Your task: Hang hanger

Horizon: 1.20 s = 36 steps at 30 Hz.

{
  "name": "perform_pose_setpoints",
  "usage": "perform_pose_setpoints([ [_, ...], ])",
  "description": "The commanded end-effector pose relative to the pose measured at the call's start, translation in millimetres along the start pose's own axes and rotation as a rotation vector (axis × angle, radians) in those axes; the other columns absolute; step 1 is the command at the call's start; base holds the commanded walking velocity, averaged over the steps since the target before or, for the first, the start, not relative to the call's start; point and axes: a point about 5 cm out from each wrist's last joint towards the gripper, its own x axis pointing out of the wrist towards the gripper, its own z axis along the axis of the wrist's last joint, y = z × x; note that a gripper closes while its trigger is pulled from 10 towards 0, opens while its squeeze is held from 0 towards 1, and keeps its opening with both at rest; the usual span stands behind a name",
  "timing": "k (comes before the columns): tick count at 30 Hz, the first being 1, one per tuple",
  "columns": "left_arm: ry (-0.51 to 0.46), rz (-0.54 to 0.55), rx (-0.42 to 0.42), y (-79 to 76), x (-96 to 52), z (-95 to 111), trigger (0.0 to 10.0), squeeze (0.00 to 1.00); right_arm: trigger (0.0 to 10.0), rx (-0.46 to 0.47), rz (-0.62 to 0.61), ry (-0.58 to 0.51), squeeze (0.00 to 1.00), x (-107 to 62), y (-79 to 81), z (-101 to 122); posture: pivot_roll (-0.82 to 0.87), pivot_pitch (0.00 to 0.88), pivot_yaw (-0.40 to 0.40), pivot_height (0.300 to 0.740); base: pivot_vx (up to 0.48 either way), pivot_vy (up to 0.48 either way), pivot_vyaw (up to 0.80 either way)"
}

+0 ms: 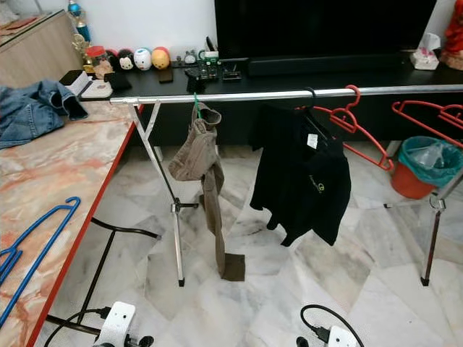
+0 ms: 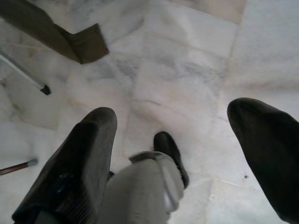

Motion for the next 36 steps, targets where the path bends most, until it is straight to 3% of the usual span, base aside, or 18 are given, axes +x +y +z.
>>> perform_pose_setpoints([
  [1, 0.026, 0.007, 0.000, 2.5, -1.2, -4.9, 10.0, 0.00, 10.0, -0.022, 0.003, -0.011, 0.00, 0.7, 3.0, 1.8, -0.05, 0.000, 0.072, 0.740, 0.000, 0.000, 0.00],
  [7, 0.041, 0.009, -0.001, 2.7, -1.9, -8.2, 10.0, 0.00, 10.0, -0.005, 0.019, -0.033, 0.00, 1.3, 4.2, 5.4, -0.05, 0.000, 0.071, 0.740, 0.000, 0.000, 0.75],
  [22, 0.051, 0.014, -0.009, 4.1, -3.3, -12.6, 10.0, 0.00, 10.0, 0.001, -0.011, -0.011, 0.00, 0.7, -0.4, 2.7, -0.04, 0.000, 0.070, 0.740, 0.000, 0.000, 0.00],
  [36, 0.053, 0.015, -0.019, 3.9, -3.2, -12.8, 10.0, 0.00, 10.0, 0.001, -0.016, 0.004, 0.00, 0.1, -3.6, 1.2, -0.04, 0.000, 0.067, 0.740, 0.000, 0.000, -0.73],
])
